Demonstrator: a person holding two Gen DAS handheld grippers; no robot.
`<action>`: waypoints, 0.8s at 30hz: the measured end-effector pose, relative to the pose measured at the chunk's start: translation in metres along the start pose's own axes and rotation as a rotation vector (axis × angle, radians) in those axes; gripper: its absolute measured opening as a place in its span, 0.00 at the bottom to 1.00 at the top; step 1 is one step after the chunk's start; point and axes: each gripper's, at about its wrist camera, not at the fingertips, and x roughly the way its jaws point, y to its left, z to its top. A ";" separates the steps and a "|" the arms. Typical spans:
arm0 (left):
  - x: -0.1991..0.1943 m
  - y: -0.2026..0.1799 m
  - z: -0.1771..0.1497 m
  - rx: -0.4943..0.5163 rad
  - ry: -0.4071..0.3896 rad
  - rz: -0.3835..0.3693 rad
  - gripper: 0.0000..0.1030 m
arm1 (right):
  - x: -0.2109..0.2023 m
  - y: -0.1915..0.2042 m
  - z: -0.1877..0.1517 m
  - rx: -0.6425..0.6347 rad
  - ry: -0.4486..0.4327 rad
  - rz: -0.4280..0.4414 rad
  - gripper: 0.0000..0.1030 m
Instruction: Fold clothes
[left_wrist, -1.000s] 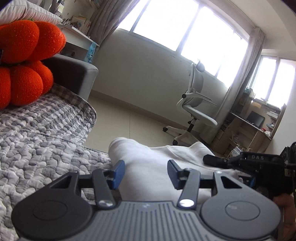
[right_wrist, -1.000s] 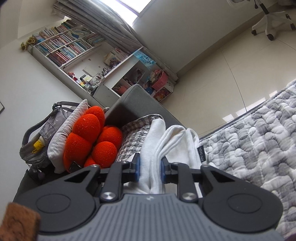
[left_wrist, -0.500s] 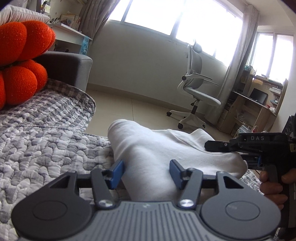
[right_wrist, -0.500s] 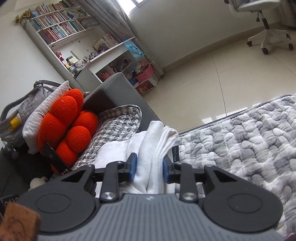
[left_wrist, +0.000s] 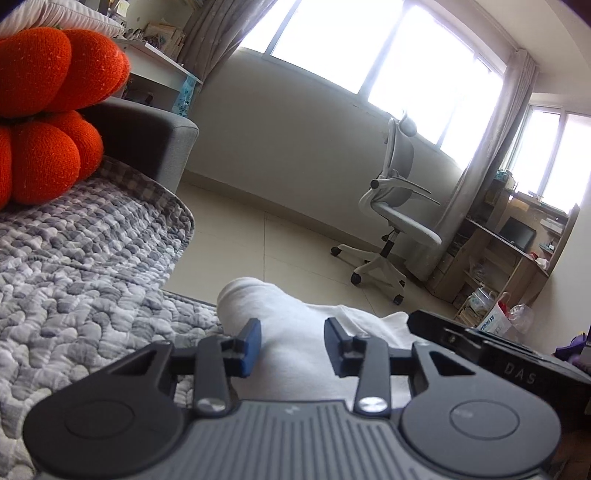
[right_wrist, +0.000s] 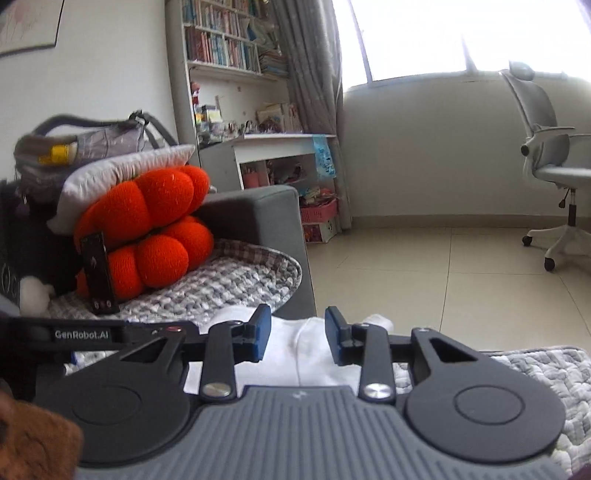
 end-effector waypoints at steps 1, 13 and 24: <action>0.002 0.000 -0.003 0.012 0.005 0.006 0.37 | 0.005 0.001 -0.002 -0.019 0.024 -0.017 0.30; 0.003 0.005 -0.009 0.022 0.063 0.049 0.52 | 0.017 -0.008 -0.009 -0.024 0.163 -0.083 0.21; -0.024 0.035 -0.003 -0.262 0.208 -0.038 0.53 | -0.008 -0.011 0.010 0.176 0.150 -0.041 0.56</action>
